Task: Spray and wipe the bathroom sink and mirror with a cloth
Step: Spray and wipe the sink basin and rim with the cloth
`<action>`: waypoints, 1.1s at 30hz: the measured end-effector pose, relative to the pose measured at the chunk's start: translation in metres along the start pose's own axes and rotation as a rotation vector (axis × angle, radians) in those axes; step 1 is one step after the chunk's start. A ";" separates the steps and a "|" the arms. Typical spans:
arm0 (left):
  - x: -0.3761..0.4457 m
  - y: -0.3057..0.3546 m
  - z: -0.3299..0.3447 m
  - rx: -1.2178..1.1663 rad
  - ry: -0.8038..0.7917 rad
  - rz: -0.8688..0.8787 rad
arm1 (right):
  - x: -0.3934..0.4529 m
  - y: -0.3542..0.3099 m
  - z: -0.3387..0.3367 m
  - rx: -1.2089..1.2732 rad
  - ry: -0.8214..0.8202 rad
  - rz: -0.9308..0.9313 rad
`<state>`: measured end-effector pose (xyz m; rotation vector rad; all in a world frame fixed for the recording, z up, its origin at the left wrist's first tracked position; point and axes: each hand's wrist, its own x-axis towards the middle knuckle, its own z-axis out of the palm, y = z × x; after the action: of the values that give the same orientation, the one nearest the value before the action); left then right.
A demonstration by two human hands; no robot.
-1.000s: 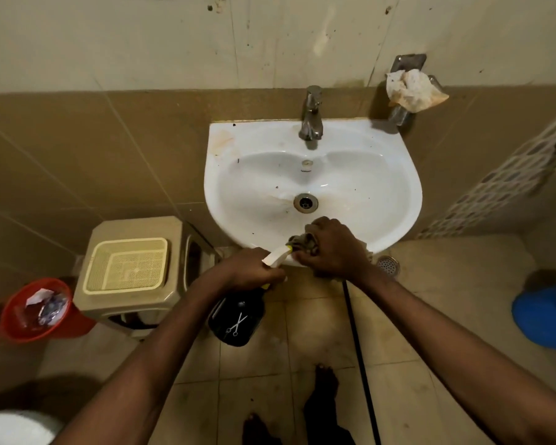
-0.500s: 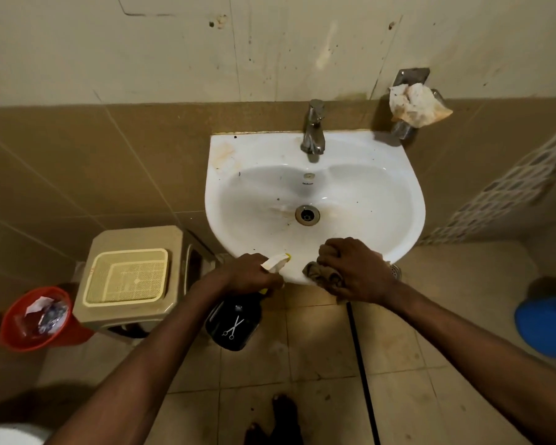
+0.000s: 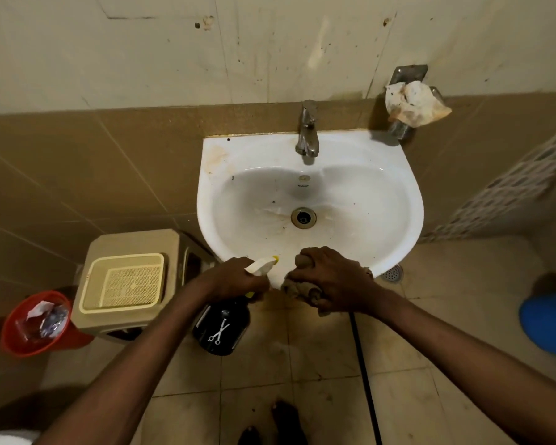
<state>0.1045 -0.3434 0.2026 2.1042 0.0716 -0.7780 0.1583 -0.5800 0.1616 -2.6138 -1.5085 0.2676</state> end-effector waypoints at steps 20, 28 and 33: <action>-0.024 -0.022 -0.045 0.043 -0.062 0.020 | -0.012 -0.028 0.014 0.004 0.023 0.181; -0.023 -0.037 -0.064 -0.007 -0.096 -0.001 | 0.046 -0.069 0.011 0.132 0.150 0.255; -0.019 -0.034 -0.079 0.046 -0.111 -0.003 | 0.089 -0.072 0.013 0.215 0.130 0.224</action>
<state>0.1180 -0.2586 0.2223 2.1000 -0.0036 -0.9045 0.1378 -0.4670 0.1542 -2.5703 -1.0828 0.2575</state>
